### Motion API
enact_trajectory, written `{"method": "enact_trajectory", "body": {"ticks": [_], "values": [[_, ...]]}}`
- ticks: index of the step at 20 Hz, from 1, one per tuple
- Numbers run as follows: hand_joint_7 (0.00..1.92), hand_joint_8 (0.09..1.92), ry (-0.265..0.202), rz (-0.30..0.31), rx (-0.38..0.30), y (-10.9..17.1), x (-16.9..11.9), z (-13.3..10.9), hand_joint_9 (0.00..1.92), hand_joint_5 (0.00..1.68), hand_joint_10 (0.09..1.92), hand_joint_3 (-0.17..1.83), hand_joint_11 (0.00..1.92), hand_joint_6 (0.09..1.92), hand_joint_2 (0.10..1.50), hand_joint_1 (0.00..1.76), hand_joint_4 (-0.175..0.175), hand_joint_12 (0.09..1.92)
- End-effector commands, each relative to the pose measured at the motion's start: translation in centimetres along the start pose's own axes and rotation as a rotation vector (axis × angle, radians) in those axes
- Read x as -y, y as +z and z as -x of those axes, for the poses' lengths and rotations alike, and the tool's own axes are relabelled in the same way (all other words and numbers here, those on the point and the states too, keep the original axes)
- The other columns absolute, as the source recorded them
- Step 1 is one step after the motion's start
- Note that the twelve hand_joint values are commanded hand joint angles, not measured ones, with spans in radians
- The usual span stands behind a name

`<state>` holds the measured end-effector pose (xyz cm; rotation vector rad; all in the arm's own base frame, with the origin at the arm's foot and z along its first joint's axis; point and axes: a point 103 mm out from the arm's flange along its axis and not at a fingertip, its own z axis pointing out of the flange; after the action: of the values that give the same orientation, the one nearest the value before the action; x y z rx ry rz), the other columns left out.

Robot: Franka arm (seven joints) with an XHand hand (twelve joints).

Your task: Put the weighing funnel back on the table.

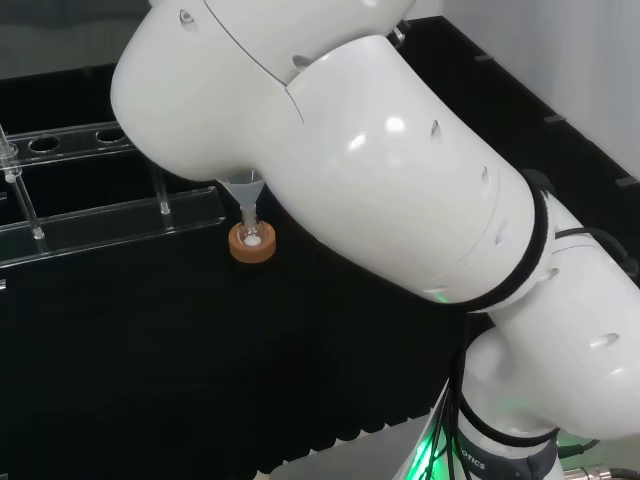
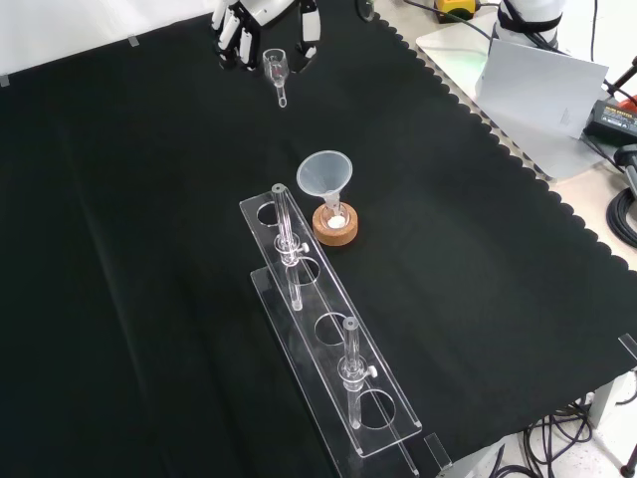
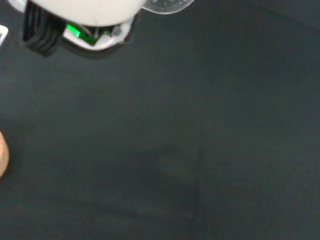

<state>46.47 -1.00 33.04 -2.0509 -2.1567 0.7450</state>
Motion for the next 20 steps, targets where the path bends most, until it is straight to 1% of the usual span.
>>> {"method": "enact_trajectory", "body": {"ticks": [1,5,7,13,18,20], "values": [[0.51,0.64,0.023,-0.031,-0.036,3.0,-1.7,1.8,0.88,1.3,0.41,0.67,0.62,0.63,0.64,1.13,0.175,1.16],[0.51,0.64,0.021,-0.059,-0.05,5.2,-2.9,2.2,0.88,1.3,0.41,0.67,0.62,0.63,0.64,1.13,0.175,1.16],[0.52,0.64,0.027,-0.078,-0.06,6.3,-3.8,2.0,0.88,1.3,0.41,0.67,0.62,0.63,0.64,1.13,0.175,1.17],[0.52,0.64,0.018,-0.084,-0.083,9.3,-5.4,2.7,0.88,1.3,0.41,0.67,0.62,0.63,0.64,1.13,0.175,1.17],[0.53,0.64,0.004,-0.096,-0.079,11.3,-6.7,2.5,0.88,1.3,0.41,0.67,0.63,0.63,0.64,1.13,0.175,1.17],[0.53,0.65,0.0,-0.093,-0.088,12.0,-7.1,2.4,0.89,1.3,0.41,0.67,0.63,0.63,0.64,1.13,0.175,1.17]]}}
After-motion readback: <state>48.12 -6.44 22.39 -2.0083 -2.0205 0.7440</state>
